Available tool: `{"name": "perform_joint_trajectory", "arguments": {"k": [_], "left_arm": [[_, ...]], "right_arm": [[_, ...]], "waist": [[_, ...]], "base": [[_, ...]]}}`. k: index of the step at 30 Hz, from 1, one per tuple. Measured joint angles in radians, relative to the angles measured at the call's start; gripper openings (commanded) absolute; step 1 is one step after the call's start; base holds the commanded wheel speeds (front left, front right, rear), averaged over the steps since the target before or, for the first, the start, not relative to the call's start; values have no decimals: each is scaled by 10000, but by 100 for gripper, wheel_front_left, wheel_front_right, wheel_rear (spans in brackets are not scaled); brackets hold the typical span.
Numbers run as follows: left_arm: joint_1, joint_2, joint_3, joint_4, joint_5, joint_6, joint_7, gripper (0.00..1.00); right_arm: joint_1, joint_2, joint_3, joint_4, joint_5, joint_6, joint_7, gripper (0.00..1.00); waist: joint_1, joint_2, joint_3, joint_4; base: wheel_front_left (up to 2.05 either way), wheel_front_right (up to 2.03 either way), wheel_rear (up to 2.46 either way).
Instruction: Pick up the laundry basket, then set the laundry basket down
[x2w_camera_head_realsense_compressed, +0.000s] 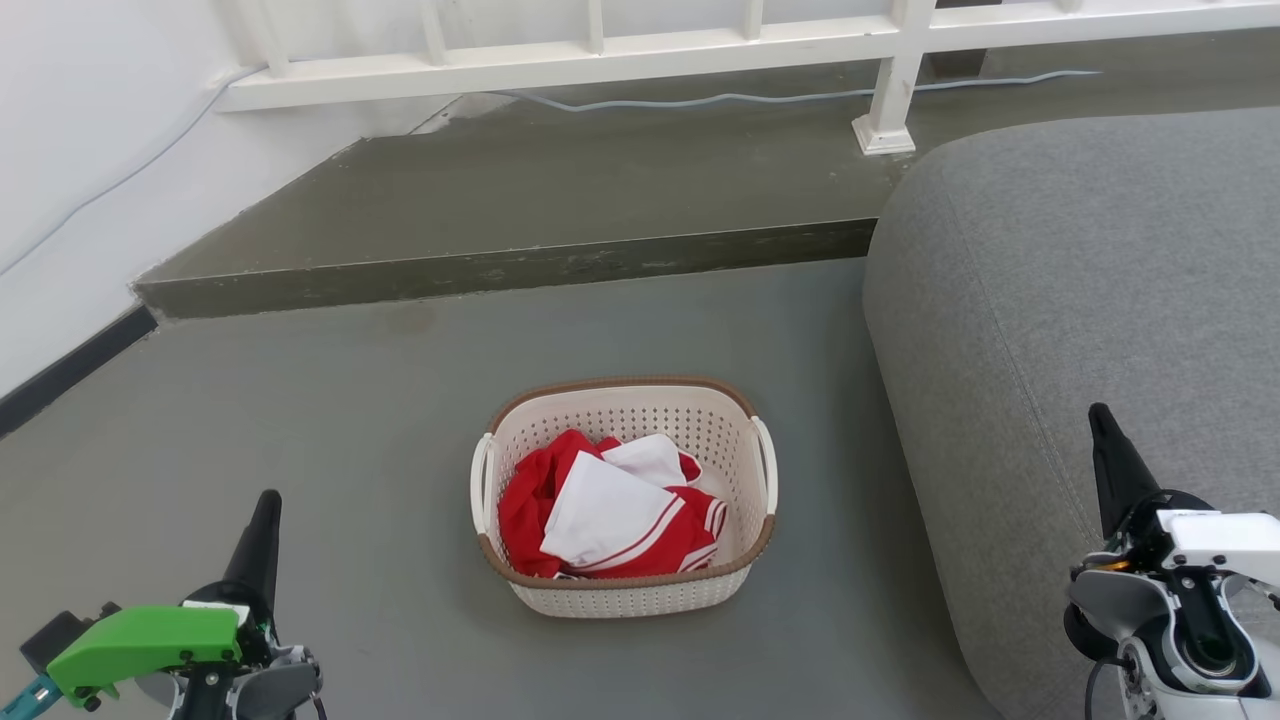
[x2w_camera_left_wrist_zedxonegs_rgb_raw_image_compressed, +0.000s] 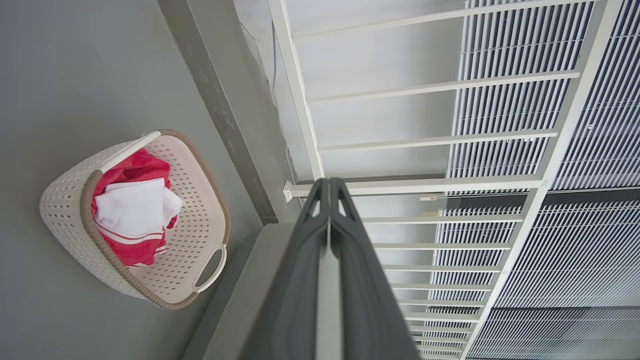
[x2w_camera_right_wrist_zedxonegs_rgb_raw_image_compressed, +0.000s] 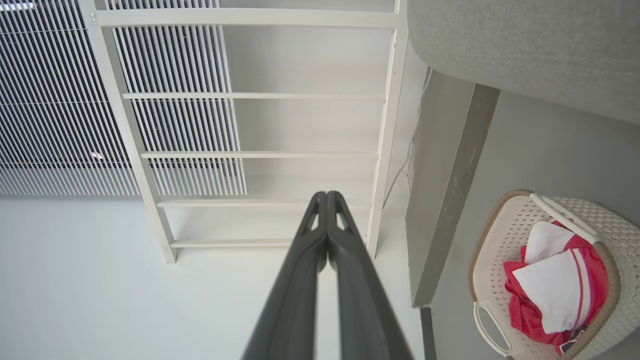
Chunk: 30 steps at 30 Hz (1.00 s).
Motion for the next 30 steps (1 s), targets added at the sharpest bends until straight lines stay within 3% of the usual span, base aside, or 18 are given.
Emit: {"name": "perform_joint_trajectory", "arguments": {"k": [6, 30], "left_arm": [[-76, 0, 86, 21, -600, -71, 157, 0], [-113, 0, 104, 25, -606, -71, 167, 0]], "right_arm": [[-9, 6, -150, -2, 566, 2, 167, 0], [-36, 10, -171, -2, 570, 4, 169, 0]], "waist": [[0, 0, -24, 10], [0, 0, -22, 9]], "base": [[0, 0, 0], [0, 0, 0]]}}
